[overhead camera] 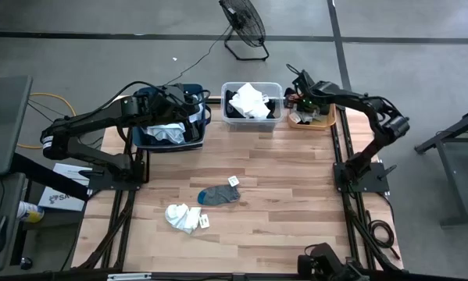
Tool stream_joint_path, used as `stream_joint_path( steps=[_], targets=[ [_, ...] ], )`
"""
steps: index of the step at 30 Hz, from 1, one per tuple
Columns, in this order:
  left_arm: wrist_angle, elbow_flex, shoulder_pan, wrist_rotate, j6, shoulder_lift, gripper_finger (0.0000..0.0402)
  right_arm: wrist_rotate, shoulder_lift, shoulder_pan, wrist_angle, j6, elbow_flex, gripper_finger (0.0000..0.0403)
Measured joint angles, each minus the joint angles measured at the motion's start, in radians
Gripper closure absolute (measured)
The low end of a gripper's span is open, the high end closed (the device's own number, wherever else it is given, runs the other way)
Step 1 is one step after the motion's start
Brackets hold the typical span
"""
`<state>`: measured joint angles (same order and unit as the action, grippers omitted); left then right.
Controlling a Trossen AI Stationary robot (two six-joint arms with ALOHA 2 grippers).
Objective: Pick & Place Cloths
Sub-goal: Put the gray sock into the yellow bin, then put the white sock into the yellow bin
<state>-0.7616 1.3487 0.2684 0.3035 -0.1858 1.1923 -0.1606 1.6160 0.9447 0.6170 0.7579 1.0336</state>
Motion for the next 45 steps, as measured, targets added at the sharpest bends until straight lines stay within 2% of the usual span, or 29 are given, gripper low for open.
stream_joint_path(
  steps=[4, 11, 15, 23, 28, 31, 34, 38, 41, 45],
  targets=[
    [0.0, 0.0, 0.0, 0.0, 0.001, 0.0, 0.0108, 0.033, -0.049, 0.0, 0.0, -0.014, 0.0, 0.0341],
    [-0.008, 0.0, 0.0, 0.001, 0.011, 0.0, 0.0108, 0.072, -0.13, 0.0, 0.028, -0.029, 0.0, 0.0229],
    [-0.038, 0.0, 0.0, 0.001, 0.028, 0.0, 0.0108, 0.125, -0.187, -0.008, 0.038, -0.03, 0.0, 0.0191],
    [-0.217, 0.0, 0.0, -0.042, 0.14, 0.0, 0.0108, 0.135, -0.323, -0.128, 0.127, -0.087, 0.001, 0.0181],
    [-0.34, 0.0, -0.001, -0.131, 0.264, 0.0, 0.0108, 0.123, -0.398, -0.241, 0.171, -0.109, 0.001, 0.0186],
    [-0.402, -0.002, -0.009, -0.226, 0.302, 0.0, 0.0108, 0.083, -0.432, -0.32, 0.186, -0.113, 0.002, 0.0186],
    [-0.416, -0.031, -0.064, -0.297, 0.324, -0.001, 0.0108, 0.061, -0.458, -0.396, 0.201, -0.127, 0.002, 0.0186],
    [-0.415, -0.095, -0.172, -0.298, 0.422, 0.001, 0.0108, 0.056, -0.482, -0.495, 0.202, -0.13, 0.002, 0.0186],
    [-0.405, -0.155, -0.263, -0.287, 0.537, 0.004, 0.0108, 0.056, -0.492, -0.561, 0.215, -0.128, 0.002, 0.0186],
    [-0.371, -0.232, -0.38, -0.241, 0.77, 0.004, 0.0108, 0.042, -0.5, -0.652, 0.243, -0.09, 0.002, 0.0186]
  ],
)
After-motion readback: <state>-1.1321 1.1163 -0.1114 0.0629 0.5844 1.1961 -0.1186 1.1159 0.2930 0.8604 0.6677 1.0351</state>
